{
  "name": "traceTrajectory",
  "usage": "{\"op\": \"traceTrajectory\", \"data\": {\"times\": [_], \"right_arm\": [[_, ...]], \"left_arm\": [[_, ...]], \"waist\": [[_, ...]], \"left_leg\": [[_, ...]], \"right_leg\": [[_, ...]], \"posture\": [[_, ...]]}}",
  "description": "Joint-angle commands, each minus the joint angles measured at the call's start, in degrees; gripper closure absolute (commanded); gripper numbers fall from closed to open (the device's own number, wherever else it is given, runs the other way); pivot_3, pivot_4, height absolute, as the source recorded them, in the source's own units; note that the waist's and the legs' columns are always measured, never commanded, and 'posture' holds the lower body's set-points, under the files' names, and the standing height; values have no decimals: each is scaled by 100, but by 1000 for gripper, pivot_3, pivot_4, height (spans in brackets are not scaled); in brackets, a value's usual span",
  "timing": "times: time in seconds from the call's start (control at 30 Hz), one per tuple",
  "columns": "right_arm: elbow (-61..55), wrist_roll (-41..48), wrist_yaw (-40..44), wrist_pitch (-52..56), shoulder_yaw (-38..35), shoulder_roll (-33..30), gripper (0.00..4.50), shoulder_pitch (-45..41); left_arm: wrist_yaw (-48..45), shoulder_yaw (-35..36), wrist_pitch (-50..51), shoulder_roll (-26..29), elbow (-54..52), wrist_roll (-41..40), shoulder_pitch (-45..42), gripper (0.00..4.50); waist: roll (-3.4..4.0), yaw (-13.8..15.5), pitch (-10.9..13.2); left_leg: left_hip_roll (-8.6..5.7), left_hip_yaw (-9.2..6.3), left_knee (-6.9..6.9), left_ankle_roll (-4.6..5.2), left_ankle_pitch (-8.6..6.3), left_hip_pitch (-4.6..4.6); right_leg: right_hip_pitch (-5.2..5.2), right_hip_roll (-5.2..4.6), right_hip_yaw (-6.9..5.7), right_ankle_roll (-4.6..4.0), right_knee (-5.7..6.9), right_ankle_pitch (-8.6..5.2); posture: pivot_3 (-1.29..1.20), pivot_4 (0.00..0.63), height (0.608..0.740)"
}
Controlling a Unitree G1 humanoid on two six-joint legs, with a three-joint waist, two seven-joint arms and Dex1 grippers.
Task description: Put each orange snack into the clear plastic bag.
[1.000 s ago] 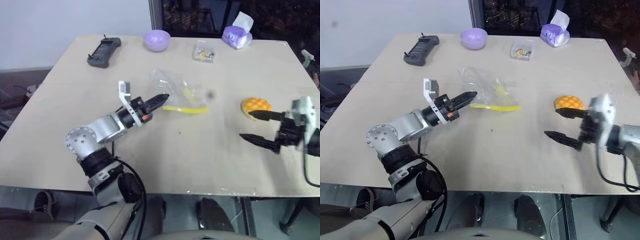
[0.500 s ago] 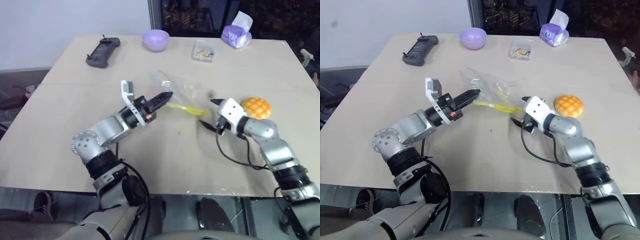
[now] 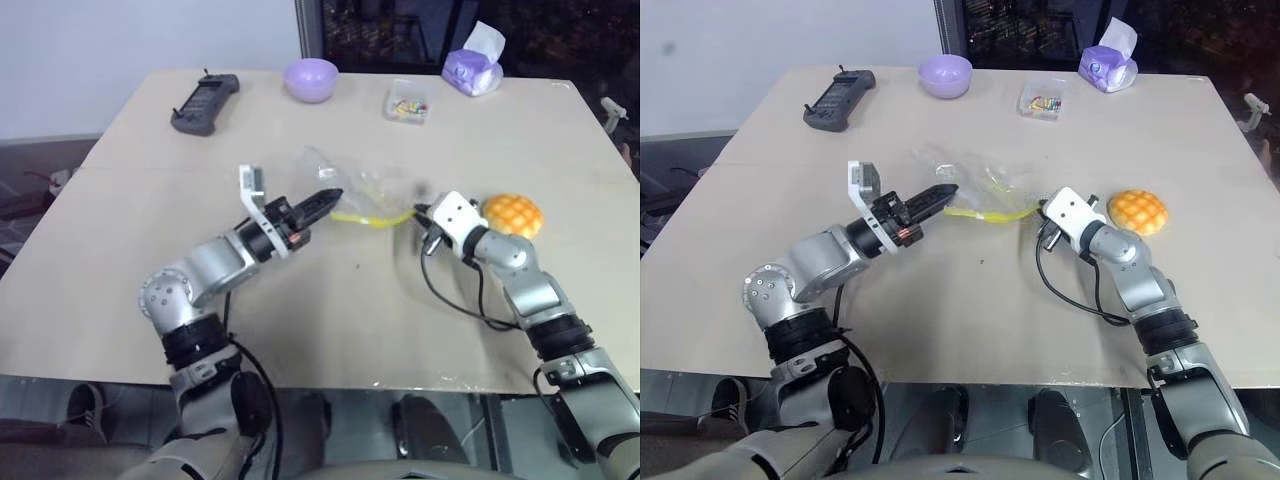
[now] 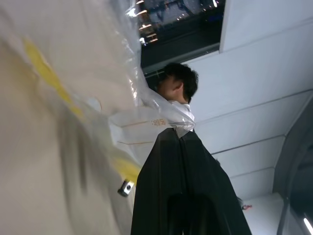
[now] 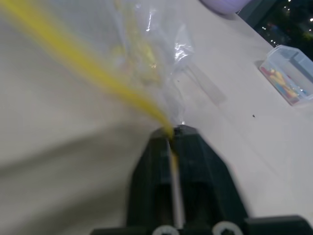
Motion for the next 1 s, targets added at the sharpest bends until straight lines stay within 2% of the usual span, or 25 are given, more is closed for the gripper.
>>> {"op": "traceTrajectory", "data": {"times": [0.03,0.13,0.23,0.3,0.4,0.57,0.67,0.83,0.93,1.0], "right_arm": [[-193,90,-53,-141,-180,58,4452,-151],[-193,77,-55,-138,-189,67,4452,-136],[-170,58,-51,-128,-207,45,4500,-151],[-178,27,-52,-101,-212,36,4500,-182],[-244,-23,-35,25,-185,70,4500,-267],[-106,-196,-69,158,-93,176,4500,-490],[39,-310,-132,246,-76,230,4500,-616],[168,-564,-241,461,126,562,4500,-1025],[298,-620,-284,510,176,693,4500,-1217],[466,-717,-377,521,230,778,4500,-1372]], "left_arm": [[-40,-407,-223,154,-278,-362,94,4500],[-373,-672,-514,392,-553,150,181,4500],[-651,-827,-877,635,-529,705,320,3791],[-942,-889,-998,785,-602,770,330,2887],[-1710,-1021,-1253,1352,-778,1271,241,1663],[-3497,-904,-2134,2677,-577,2292,51,1663],[-3867,-1123,-2620,2953,-541,2935,-39,1663],[-4036,-2009,-3808,2696,-1493,4246,-461,1663],[-4397,-2716,-4264,2904,-1839,5106,-466,1663],[-4734,-3547,-4733,3372,-1909,6226,-347,1663]], "waist": [[0,1,0],[0,1,0],[2,-13,-1],[2,-17,-1],[2,-15,-1],[5,-32,1],[5,-18,1],[4,12,2],[1,-12,4],[3,-50,3]], "left_leg": [[0,0,0,0,0,0],[0,0,0,0,0,0],[0,1,-1,0,0,2],[0,4,-6,0,0,5],[0,2,-7,0,0,2],[6,7,-21,0,0,6],[5,6,-23,0,0,6],[1,4,-22,0,0,-1],[2,1,-22,0,0,-3],[3,13,-35,0,0,5]], "right_leg": [[0,0,0,0,0,0],[0,0,0,0,0,0],[0,2,0,0,0,0],[0,4,4,0,0,0],[-2,4,2,-1,-1,0],[-7,12,5,-2,-4,-1],[-7,11,4,-3,-7,-1],[-6,5,1,-2,-11,-1],[-8,5,-1,-2,-10,-1],[-10,7,11,-2,-12,-1]], "posture": [[0,150,740],[0,150,740],[0,150,740],[0,150,740],[0,150,740],[0,150,740],[0,150,740],[0,150,740],[0,150,740],[0,150,740]]}}
